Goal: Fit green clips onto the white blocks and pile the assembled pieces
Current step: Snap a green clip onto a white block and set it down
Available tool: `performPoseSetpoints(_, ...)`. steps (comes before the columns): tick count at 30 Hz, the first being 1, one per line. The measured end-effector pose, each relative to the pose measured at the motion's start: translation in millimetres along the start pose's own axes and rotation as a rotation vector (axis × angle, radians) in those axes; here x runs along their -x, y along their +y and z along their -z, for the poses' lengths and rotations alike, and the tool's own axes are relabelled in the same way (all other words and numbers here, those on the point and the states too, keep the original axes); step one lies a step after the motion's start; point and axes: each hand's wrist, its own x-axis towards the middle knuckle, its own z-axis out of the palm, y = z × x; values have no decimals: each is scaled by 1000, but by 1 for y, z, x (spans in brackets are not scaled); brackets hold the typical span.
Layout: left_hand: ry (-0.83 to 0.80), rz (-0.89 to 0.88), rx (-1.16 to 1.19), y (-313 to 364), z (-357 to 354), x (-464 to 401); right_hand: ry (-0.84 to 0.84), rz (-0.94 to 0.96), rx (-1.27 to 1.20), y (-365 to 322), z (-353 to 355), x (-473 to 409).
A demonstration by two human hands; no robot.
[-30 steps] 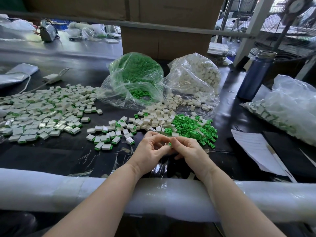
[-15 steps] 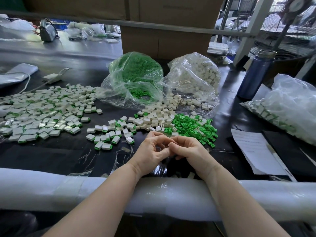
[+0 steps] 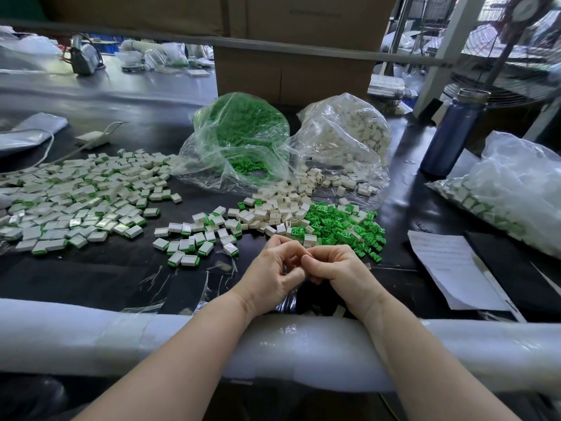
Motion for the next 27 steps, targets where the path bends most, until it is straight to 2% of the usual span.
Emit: performPoseSetpoints(27,-9,-14,-46,-3,-2,-1,-17,18,-75,-3,-2,3)
